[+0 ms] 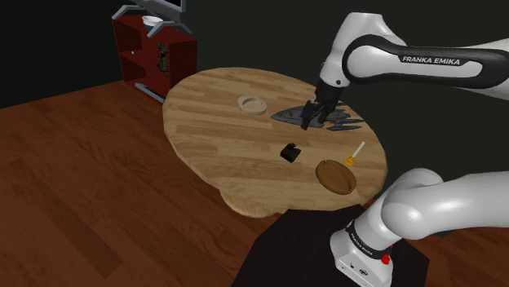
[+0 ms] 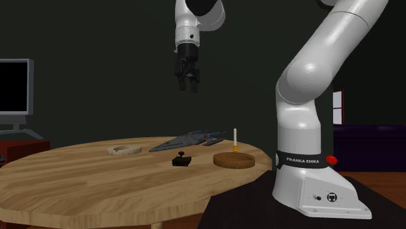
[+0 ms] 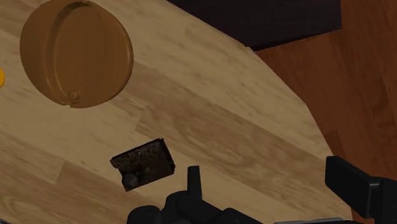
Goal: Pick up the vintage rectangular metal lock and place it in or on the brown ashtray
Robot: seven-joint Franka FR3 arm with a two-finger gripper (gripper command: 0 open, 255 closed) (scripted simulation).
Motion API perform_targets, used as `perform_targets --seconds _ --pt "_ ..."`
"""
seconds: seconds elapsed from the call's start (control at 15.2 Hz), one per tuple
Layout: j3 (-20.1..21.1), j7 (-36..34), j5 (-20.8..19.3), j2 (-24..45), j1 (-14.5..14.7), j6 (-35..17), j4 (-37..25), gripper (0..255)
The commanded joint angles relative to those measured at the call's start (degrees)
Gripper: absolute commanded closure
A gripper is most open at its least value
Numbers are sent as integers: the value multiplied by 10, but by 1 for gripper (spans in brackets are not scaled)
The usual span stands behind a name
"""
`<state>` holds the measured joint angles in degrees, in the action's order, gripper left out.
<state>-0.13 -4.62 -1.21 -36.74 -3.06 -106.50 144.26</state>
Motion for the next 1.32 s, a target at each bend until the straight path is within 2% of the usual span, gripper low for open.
perform_targets --seconds 0.0,0.73,0.99,1.25 --pt "-13 9 -8 25 -10 -42 14 0" --pt "-86 62 -25 209 -55 -247 22 0" --pt "-111 90 -12 292 -65 -313 2 0" --pt "-130 128 19 379 -76 -370 -31 0"
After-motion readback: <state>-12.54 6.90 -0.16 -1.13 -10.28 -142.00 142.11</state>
